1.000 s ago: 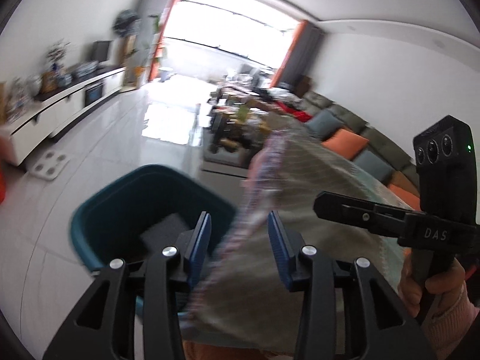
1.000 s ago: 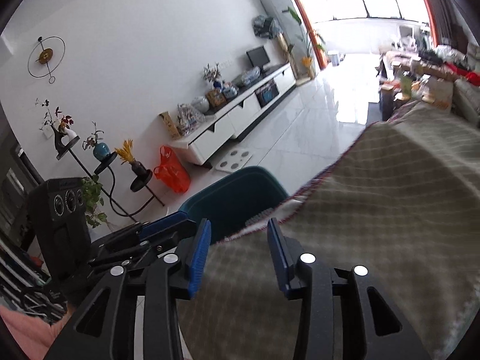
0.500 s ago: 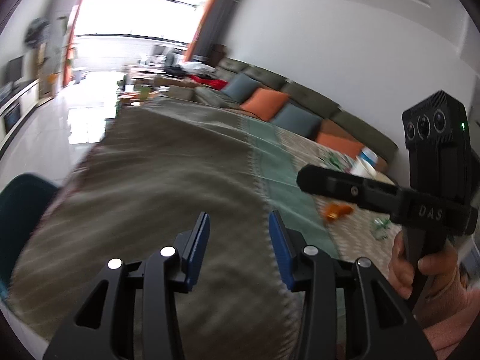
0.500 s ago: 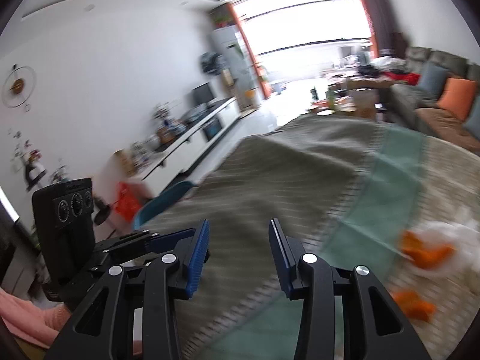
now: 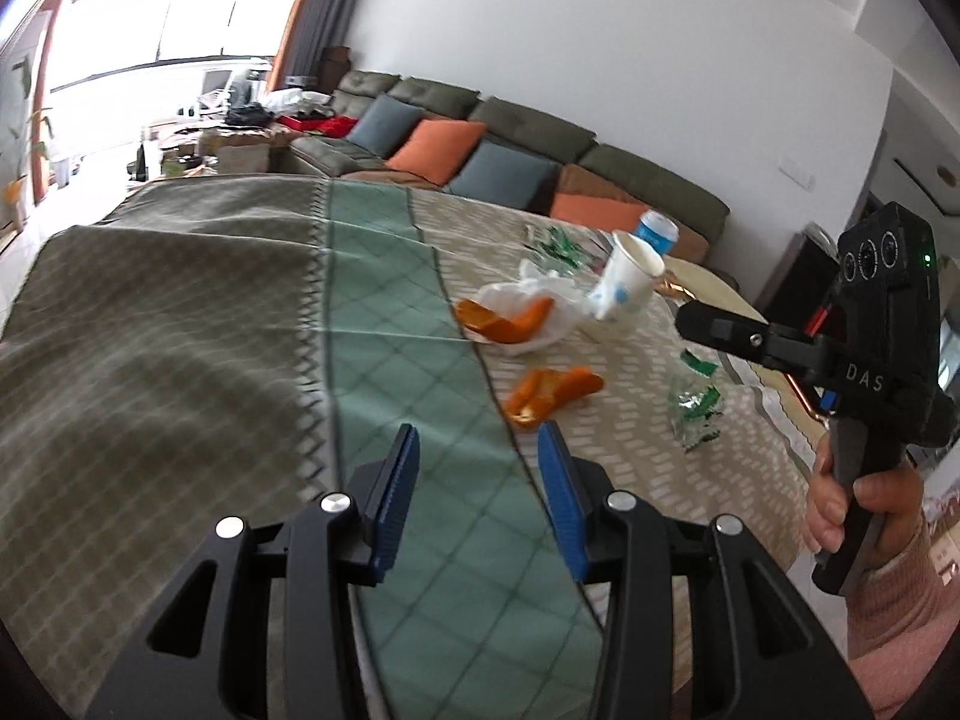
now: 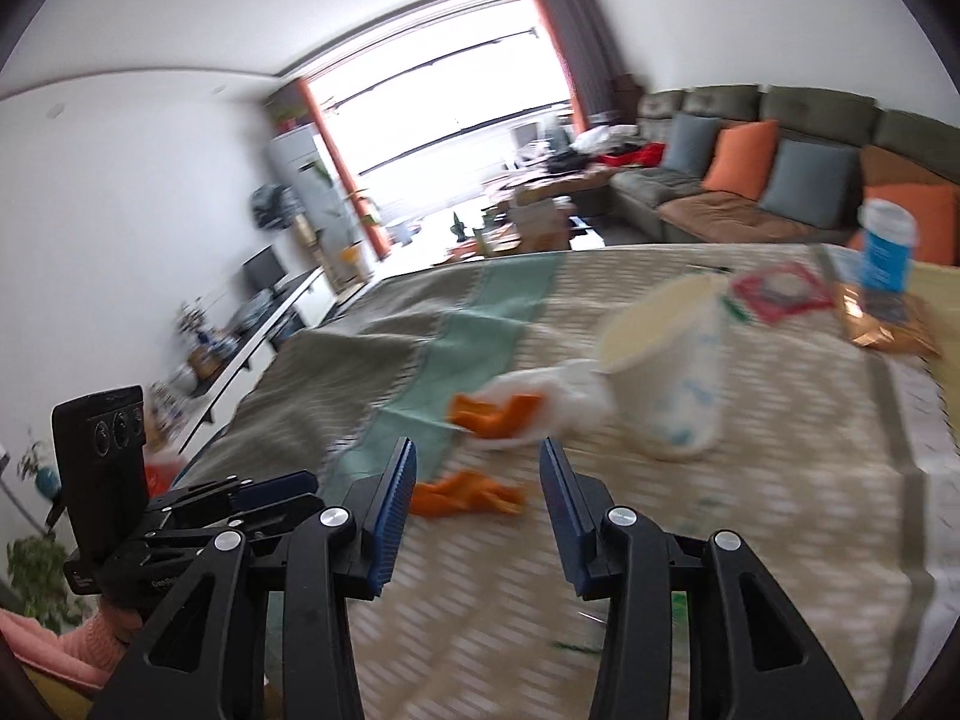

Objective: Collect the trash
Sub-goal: 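Move both tools back over the bed toward the orange peel and plastic bag, then grasp the orange peel with the left tool while the right tool grasps the green plastic bag, then carry the orange peel and green plastic bag over the teal trash bin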

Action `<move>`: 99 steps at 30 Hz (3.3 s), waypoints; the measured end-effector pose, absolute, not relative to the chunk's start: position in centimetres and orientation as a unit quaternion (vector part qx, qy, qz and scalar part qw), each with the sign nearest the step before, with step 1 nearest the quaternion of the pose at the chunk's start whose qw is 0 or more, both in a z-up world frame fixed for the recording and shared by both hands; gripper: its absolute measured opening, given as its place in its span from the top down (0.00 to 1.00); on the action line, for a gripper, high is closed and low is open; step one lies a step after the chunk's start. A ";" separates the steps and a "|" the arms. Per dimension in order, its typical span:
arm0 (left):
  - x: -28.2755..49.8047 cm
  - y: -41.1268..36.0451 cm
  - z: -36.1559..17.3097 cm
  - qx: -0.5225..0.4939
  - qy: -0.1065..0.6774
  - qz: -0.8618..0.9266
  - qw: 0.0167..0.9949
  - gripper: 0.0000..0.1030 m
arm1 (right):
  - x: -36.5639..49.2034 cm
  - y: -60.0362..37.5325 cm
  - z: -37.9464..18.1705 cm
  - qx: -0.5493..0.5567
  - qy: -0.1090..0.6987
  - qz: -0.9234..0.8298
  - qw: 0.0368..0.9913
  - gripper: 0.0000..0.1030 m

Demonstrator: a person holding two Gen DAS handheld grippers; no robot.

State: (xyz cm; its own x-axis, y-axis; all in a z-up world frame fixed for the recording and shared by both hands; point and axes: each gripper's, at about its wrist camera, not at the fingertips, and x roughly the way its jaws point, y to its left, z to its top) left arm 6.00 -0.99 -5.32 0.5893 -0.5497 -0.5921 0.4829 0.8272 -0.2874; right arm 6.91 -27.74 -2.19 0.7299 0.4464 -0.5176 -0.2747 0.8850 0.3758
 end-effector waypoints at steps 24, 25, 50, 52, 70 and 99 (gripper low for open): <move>9.6 -6.2 -7.1 -0.043 0.411 -0.312 0.856 0.67 | 4.8 -32.3 -6.2 0.193 0.349 0.149 0.905 0.40; 9.7 -6.2 -7.1 -0.043 0.412 -0.312 0.855 0.68 | 4.8 -32.3 -6.2 0.195 0.349 0.150 0.904 0.40; 8.9 -4.6 -6.4 -0.063 0.395 -0.309 0.863 0.87 | 4.8 -31.7 -5.5 0.206 0.340 0.179 0.900 0.83; 8.7 -4.2 -6.1 -0.062 0.390 -0.307 0.866 0.87 | 4.9 -31.3 -5.3 0.203 0.338 0.184 0.900 0.84; 6.8 0.8 -4.0 -0.079 0.356 -0.270 0.891 0.87 | 6.1 -27.2 -4.0 0.188 0.323 0.244 0.895 0.85; 4.3 7.8 -3.3 -0.116 0.340 -0.201 0.911 0.87 | 8.4 -19.4 -2.6 0.156 0.328 0.334 0.870 0.85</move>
